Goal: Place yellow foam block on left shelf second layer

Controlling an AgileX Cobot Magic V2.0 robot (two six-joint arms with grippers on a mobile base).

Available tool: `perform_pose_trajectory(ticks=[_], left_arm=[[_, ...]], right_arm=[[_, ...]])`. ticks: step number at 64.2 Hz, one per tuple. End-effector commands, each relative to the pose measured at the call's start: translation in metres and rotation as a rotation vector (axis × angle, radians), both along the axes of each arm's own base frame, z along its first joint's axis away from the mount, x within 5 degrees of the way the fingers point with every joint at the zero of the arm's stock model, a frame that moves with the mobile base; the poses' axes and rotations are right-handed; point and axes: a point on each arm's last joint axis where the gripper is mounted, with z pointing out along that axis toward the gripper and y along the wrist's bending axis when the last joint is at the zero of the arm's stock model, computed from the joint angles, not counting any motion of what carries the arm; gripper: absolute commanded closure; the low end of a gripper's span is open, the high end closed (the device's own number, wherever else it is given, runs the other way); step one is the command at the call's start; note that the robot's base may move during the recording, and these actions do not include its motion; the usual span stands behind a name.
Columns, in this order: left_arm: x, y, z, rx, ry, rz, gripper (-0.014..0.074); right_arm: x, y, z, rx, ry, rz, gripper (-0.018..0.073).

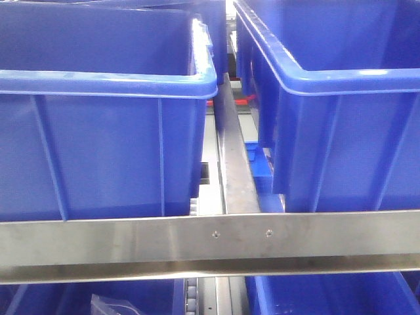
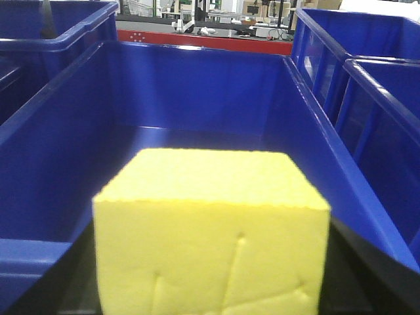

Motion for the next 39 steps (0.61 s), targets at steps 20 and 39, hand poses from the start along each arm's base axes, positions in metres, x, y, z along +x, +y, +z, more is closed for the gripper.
perform_pose_trajectory(ticks=[20, 39], left_arm=[[-0.0013, 0.0001, -0.0004, -0.014, -0.076, 0.0, 0.0472], [-0.0013, 0.0001, -0.0004, -0.014, -0.076, 0.0, 0.0472]], right_arm=[[-0.0011, -0.0005, 0.0224, -0.021, -0.168, -0.008, 0.0042], [-0.001, -0.0005, 0.0221, -0.021, -0.164, -0.007, 0.0042]])
